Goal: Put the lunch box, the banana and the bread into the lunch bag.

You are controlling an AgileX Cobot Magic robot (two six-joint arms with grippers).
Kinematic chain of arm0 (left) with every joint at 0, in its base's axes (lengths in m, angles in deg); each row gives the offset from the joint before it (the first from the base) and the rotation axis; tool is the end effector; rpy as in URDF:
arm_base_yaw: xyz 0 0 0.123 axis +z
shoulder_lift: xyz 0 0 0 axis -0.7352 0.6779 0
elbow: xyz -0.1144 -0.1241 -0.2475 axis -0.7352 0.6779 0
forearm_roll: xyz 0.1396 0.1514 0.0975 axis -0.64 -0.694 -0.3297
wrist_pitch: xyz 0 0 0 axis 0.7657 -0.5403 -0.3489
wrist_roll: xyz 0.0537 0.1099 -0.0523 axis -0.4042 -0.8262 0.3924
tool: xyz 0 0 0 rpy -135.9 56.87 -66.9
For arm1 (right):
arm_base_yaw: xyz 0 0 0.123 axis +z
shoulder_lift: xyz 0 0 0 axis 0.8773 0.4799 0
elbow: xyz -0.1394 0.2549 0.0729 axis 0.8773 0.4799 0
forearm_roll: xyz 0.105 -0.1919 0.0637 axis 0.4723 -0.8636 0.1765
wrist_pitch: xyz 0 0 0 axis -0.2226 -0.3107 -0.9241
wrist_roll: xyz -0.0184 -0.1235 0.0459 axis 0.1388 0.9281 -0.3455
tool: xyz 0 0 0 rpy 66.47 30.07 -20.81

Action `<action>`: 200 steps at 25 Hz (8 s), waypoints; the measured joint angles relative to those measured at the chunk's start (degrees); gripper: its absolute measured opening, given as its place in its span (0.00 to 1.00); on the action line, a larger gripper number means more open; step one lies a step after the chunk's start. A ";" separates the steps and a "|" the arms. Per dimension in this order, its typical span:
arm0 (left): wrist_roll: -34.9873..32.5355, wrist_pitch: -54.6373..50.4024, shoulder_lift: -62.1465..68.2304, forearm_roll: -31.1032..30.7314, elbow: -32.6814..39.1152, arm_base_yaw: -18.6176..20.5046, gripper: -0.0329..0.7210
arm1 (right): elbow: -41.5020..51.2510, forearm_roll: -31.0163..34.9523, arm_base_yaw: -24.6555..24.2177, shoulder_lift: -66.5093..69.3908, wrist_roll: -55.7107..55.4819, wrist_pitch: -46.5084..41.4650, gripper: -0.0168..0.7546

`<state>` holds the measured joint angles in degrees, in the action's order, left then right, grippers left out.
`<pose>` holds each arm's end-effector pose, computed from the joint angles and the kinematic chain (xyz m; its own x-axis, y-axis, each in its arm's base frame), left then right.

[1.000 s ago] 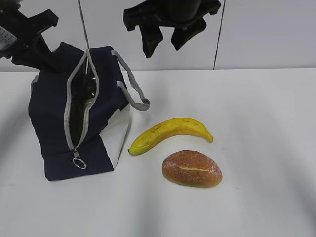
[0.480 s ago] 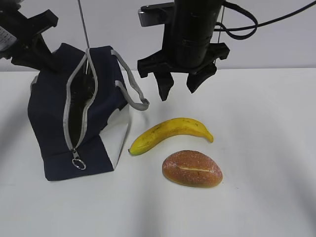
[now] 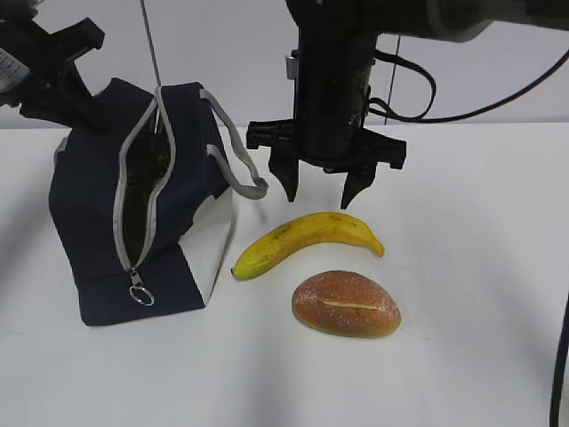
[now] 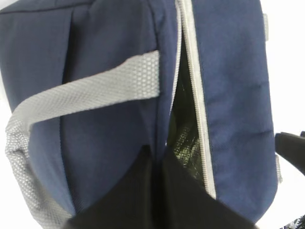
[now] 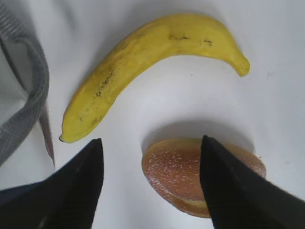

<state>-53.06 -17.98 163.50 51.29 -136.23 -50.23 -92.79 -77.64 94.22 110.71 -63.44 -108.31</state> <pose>0.3604 -0.0771 0.2898 -0.9463 -0.0763 -0.3141 0.0803 0.8857 -0.4572 0.3656 0.2162 0.2329 -0.9664 0.1129 -0.2310 0.1104 0.9936 0.0239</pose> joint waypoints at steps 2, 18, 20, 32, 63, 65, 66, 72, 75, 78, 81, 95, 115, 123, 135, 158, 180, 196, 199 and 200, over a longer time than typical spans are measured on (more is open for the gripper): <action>0.00 -0.13 0.00 0.00 0.00 0.00 0.04 | 0.00 -0.36 0.00 0.67 -7.15 0.11 0.63; 0.00 -0.49 0.00 -0.26 0.00 0.00 0.04 | 0.00 -1.58 -0.34 6.35 -32.91 11.66 0.68; 0.00 -0.49 0.00 -0.38 0.00 0.00 0.04 | 0.00 -0.67 -0.60 7.27 -33.37 11.89 0.70; 0.00 -0.55 0.00 -0.42 0.00 0.00 0.04 | 0.10 0.42 -2.57 11.03 -34.20 15.23 0.72; 0.00 -0.50 0.00 -1.99 0.00 0.00 0.04 | -10.15 1.22 -7.04 14.78 -18.66 10.06 0.41; 0.00 -0.50 0.00 -1.99 0.00 0.00 0.04 | -13.93 1.22 -8.13 14.78 -14.02 6.91 0.41; 0.00 -0.50 0.00 -1.99 0.00 0.00 0.04 | -15.95 0.83 -8.51 14.78 -11.03 5.79 0.41; 0.00 -0.50 0.00 -1.99 0.00 0.00 0.04 | -28.57 -0.18 -8.86 14.78 5.75 0.47 0.41; 0.00 -0.26 0.00 -1.99 0.00 0.00 0.04 | -34.32 1.84 -8.86 14.78 11.68 -0.13 0.41; 0.00 0.83 0.00 -1.94 0.00 0.00 0.04 | -38.37 7.78 -8.86 14.78 17.48 -0.50 0.41; 0.90 1.88 0.00 -1.94 0.00 0.00 0.04 | -40.16 15.51 -8.26 14.78 23.92 -0.72 0.41; 2.75 3.03 0.00 -1.94 0.00 0.00 0.04 | -40.56 41.91 -4.28 14.90 38.51 -0.92 0.41; 2.75 3.24 0.00 -2.14 0.00 0.05 0.04 | -40.60 37.74 -1.28 19.76 41.20 -0.92 0.77; 2.80 3.18 0.00 -2.45 0.00 0.05 0.04 | -40.69 35.19 -1.28 18.52 41.79 -0.92 0.77; 2.80 3.07 0.00 -2.60 0.00 0.05 0.04 | -25.15 21.62 -1.28 3.44 45.64 -0.82 0.77; 2.80 2.82 0.00 -2.60 0.00 0.05 0.04 | 26.30 9.36 -1.28 -16.97 67.01 0.78 0.78; 2.80 2.57 0.00 -2.54 0.00 0.05 0.04 | 26.29 6.93 -1.28 -4.50 78.87 14.67 0.78; 2.80 2.57 0.00 -2.59 0.00 0.05 0.04 | 23.06 6.36 -1.28 -0.85 79.09 11.62 0.59; 2.80 2.57 0.00 -2.59 0.00 0.05 0.04 | 18.50 6.02 -1.28 -1.69 77.34 7.19 0.58; 2.80 2.57 0.00 -2.59 0.00 0.05 0.04 | 16.56 5.65 -1.28 -2.08 76.75 5.24 0.57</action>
<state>-50.25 -15.41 163.50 48.71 -136.23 -50.18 -76.23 -71.98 92.95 108.62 13.32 -103.07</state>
